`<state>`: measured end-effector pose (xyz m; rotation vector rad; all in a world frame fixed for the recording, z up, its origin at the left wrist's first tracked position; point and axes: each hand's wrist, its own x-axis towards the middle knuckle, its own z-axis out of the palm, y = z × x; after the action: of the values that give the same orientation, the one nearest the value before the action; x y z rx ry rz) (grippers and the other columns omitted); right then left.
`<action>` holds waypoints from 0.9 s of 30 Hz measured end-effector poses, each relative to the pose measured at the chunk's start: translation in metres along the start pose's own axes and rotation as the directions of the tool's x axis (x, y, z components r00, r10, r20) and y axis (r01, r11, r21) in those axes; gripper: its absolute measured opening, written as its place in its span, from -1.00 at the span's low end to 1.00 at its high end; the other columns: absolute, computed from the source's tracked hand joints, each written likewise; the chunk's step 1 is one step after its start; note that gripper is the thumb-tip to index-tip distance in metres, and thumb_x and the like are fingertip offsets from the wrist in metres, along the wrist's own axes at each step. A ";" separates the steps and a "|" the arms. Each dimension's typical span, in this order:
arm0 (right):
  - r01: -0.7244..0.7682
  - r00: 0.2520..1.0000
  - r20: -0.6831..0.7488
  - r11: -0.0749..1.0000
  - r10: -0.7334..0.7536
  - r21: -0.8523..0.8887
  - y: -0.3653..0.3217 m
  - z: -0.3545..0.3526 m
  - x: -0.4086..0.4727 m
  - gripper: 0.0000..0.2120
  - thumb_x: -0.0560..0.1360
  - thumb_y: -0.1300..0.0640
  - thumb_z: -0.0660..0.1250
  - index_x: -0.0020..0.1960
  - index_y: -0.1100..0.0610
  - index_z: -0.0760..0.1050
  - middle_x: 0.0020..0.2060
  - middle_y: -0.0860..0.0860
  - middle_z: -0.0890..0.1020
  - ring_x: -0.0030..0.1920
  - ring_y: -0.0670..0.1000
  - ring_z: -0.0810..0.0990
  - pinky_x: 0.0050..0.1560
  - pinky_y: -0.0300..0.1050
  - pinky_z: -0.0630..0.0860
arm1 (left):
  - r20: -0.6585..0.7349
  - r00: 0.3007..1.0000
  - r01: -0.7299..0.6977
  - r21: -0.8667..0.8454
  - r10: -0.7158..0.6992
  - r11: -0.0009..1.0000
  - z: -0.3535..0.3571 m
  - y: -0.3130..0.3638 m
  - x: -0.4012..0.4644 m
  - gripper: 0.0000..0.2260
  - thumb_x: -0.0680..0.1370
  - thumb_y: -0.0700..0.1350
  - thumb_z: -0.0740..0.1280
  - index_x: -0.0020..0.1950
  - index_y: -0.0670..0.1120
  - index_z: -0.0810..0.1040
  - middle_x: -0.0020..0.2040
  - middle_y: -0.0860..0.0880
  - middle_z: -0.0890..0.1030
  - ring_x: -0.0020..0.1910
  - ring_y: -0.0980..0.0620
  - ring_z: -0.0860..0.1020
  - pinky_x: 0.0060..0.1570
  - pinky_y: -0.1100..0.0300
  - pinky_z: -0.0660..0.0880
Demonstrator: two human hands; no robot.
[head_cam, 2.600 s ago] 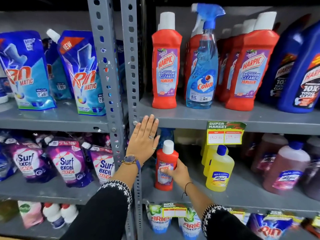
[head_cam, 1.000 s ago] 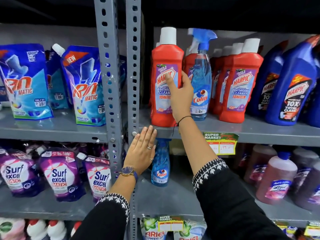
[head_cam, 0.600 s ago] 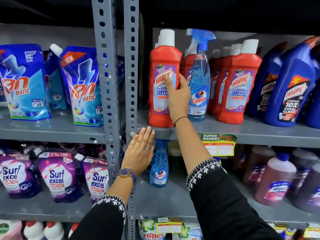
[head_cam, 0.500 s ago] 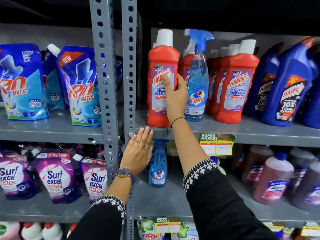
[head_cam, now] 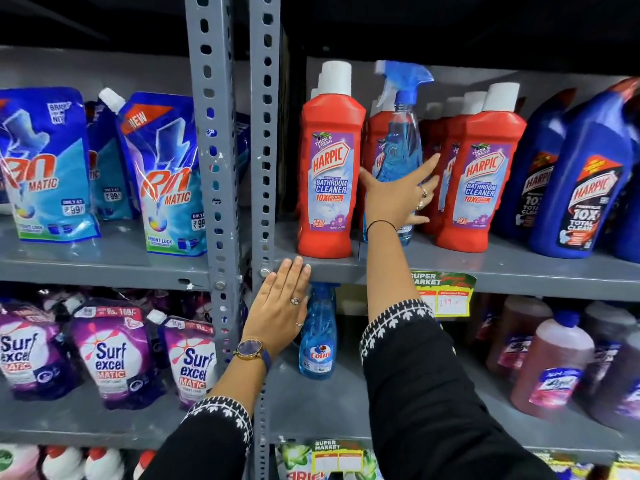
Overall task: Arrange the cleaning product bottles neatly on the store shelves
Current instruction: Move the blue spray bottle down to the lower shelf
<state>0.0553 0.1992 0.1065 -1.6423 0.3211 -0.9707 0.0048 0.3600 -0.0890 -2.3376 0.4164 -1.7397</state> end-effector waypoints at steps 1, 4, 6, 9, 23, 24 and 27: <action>-0.008 1.000 0.009 1.000 0.008 -0.023 0.003 0.001 -0.001 0.15 0.21 -0.08 0.58 0.54 -0.03 -0.11 0.51 0.13 0.16 0.50 0.18 0.12 0.38 0.46 -0.04 | -0.004 1.000 0.000 0.001 0.000 1.000 0.000 0.000 0.000 -0.33 0.54 -0.05 0.09 0.55 -0.16 -0.18 0.54 -0.15 -0.09 0.53 -0.04 -0.12 0.50 0.08 -0.17; -0.021 1.000 -0.008 0.999 0.021 -0.050 0.004 0.000 -0.005 0.05 0.28 0.03 0.55 0.54 -0.02 -0.06 0.45 0.11 0.26 0.43 0.17 0.25 0.37 0.38 0.11 | -0.011 1.000 -0.003 0.011 0.003 1.000 0.001 0.000 0.000 -0.37 0.57 -0.04 0.04 0.55 -0.16 -0.18 0.53 -0.16 -0.05 0.52 -0.03 -0.17 0.50 0.08 -0.19; -0.023 1.000 -0.013 1.000 0.023 -0.008 0.001 -0.004 -0.008 -0.03 0.32 0.04 0.51 0.53 -0.01 -0.02 0.44 0.11 0.26 0.41 0.18 0.26 0.36 0.32 0.19 | -0.009 1.000 -0.005 0.016 0.005 1.000 0.001 0.000 0.001 -0.35 0.55 -0.05 0.07 0.55 -0.17 -0.16 0.54 -0.18 0.07 0.53 -0.05 -0.12 0.50 0.08 -0.17; 0.001 0.999 0.051 0.995 -0.006 0.102 -0.003 -0.016 -0.021 -0.11 0.39 0.02 0.45 0.52 -0.01 -0.05 0.45 0.15 0.22 0.40 0.26 0.26 0.36 0.32 0.22 | -0.007 1.000 0.007 -0.010 -0.007 1.000 0.002 0.000 0.001 -0.31 0.52 -0.05 0.12 0.55 -0.16 -0.16 0.42 -0.18 0.29 0.49 -0.07 0.01 0.50 0.09 -0.15; 0.185 0.983 -0.093 0.882 -0.160 0.434 -0.003 -0.081 -0.094 -0.10 0.25 0.14 0.56 0.45 0.11 0.15 0.16 -0.13 0.29 0.09 -0.29 0.22 0.09 -0.44 0.18 | -0.014 1.000 -0.008 0.031 0.008 1.000 0.003 0.000 -0.003 -0.31 0.54 -0.03 0.11 0.55 -0.17 -0.18 0.55 -0.12 -0.19 0.53 -0.05 -0.13 0.50 0.06 -0.14; 0.197 0.980 -0.091 0.873 -0.175 0.446 0.002 -0.084 -0.103 -0.09 0.24 0.15 0.57 0.44 0.11 0.15 0.17 -0.14 0.30 0.11 -0.27 0.24 0.09 -0.54 0.19 | -0.020 1.000 -0.005 0.040 0.006 0.999 0.002 0.000 -0.002 -0.31 0.54 -0.03 0.11 0.55 -0.17 -0.18 0.55 -0.11 -0.19 0.53 -0.04 -0.14 0.50 0.06 -0.13; 0.187 0.982 -0.062 0.867 -0.178 0.461 0.026 -0.091 -0.130 -0.08 0.22 0.16 0.59 0.43 0.05 0.15 0.21 -0.19 0.33 0.25 -0.13 0.34 0.30 -0.35 0.28 | -0.029 1.000 0.000 0.010 0.000 1.000 0.000 0.001 -0.001 -0.32 0.53 -0.06 0.11 0.55 -0.16 -0.19 0.55 -0.09 -0.22 0.53 -0.02 -0.15 0.49 0.06 -0.12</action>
<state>-0.0852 0.2151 0.0291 -1.2339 -0.0627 -1.1057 0.0048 0.3591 -0.0904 -2.3081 0.4109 -1.7736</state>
